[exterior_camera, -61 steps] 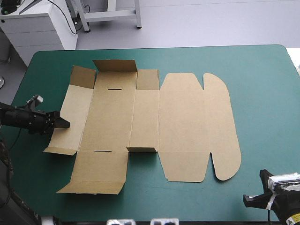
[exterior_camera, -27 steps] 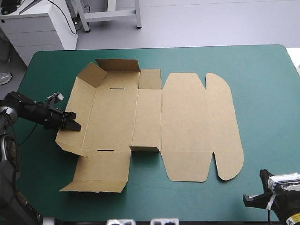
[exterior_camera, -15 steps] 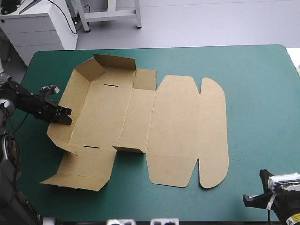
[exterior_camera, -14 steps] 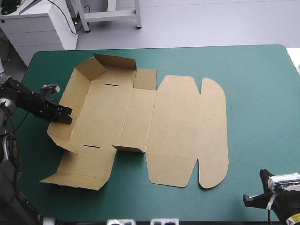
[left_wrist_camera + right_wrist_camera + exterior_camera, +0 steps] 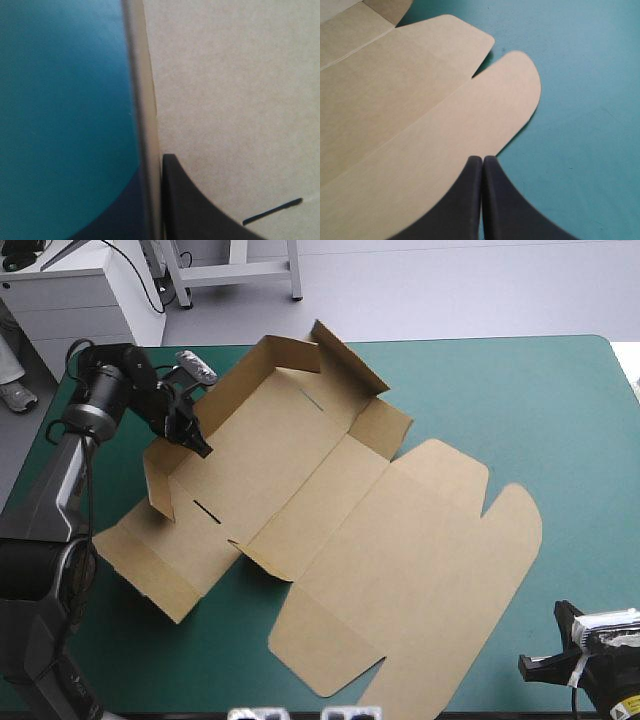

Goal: Fold the box

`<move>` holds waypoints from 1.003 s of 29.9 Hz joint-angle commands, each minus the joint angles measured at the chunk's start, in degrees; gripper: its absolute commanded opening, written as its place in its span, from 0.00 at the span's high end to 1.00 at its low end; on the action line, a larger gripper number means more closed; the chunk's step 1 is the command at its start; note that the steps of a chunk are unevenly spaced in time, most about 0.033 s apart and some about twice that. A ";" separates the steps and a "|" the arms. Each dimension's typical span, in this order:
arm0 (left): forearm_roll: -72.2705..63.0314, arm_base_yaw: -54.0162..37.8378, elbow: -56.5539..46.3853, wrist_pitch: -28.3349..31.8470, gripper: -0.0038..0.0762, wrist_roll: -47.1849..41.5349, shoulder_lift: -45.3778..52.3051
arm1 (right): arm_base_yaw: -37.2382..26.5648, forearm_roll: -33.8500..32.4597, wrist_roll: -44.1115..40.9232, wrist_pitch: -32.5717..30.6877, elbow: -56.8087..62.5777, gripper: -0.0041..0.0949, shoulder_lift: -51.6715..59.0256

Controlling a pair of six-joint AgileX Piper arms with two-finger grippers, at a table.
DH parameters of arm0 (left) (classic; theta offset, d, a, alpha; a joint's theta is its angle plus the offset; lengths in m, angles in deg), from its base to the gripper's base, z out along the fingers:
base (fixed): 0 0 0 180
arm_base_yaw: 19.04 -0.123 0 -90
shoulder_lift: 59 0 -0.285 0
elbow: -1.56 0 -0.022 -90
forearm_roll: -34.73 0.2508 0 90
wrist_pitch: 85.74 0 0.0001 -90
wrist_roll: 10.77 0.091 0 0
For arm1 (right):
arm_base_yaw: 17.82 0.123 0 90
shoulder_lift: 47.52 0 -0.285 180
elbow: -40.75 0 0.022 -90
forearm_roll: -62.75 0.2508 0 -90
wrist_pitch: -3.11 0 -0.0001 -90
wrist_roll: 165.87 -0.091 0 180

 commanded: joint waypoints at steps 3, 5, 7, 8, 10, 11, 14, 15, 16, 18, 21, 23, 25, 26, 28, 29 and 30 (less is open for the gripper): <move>13.07 9.29 7.86 6.19 0.96 0.63 3.99 | 0.36 0.11 0.28 4.60 -1.36 0.98 -0.80; 16.10 12.44 8.54 8.46 0.96 0.38 4.03 | 0.36 0.11 0.28 4.68 -1.36 0.98 -0.80; 19.17 15.67 8.43 10.28 0.96 0.38 4.37 | 0.36 0.11 0.28 4.82 -1.36 0.98 -0.80; 20.84 17.00 8.43 10.58 0.96 0.38 4.52 | 0.36 -0.14 0.28 4.96 -1.36 0.98 -0.80; 24.54 20.52 8.43 10.58 0.96 0.38 4.64 | 0.36 -0.14 0.36 5.24 -1.36 0.98 -0.80; 25.94 22.20 8.43 10.58 0.96 0.38 4.63 | 0.36 -0.14 0.36 5.29 -1.36 0.98 -0.80; 28.51 26.76 8.29 10.98 0.96 -0.99 5.02 | 0.36 -0.14 0.36 5.59 -1.36 0.98 -0.80; 28.76 28.03 8.20 11.08 0.96 -0.99 5.42 | 0.36 -0.14 0.36 5.74 -1.36 0.98 -0.80; 29.60 29.90 7.65 11.73 0.96 -0.99 5.66 | 0.36 -0.14 0.36 6.11 -1.36 0.98 -0.80; 33.18 32.78 6.20 12.58 0.96 -0.99 6.75 | 0.36 -0.14 0.36 6.67 -1.36 0.98 -0.80; 38.22 36.88 2.82 13.51 0.96 -3.38 8.54 | 0.36 -0.14 0.36 6.96 -1.36 0.98 -0.80; 40.19 39.29 -0.56 15.35 0.96 -3.97 10.15 | 0.36 -0.14 0.36 6.96 -1.36 0.98 -0.80; 42.78 41.20 -5.31 18.28 0.96 -4.46 12.24 | 0.36 -0.14 0.36 6.96 -1.36 0.98 -0.80; 44.41 41.81 -8.07 20.01 0.96 -5.29 13.10 | 0.36 -0.14 0.36 6.96 -1.36 0.98 -0.80; 50.18 42.63 -14.10 23.51 0.96 -8.74 15.30 | 0.36 -0.14 0.36 6.96 -1.36 0.98 -0.80; 53.39 42.76 -16.56 24.80 0.96 -10.78 16.30 | 0.36 -0.14 0.36 6.96 -1.36 0.98 -0.80; 56.83 42.76 -19.59 26.30 0.96 -13.23 17.18 | 0.36 -0.14 0.36 6.96 -1.36 0.98 -0.80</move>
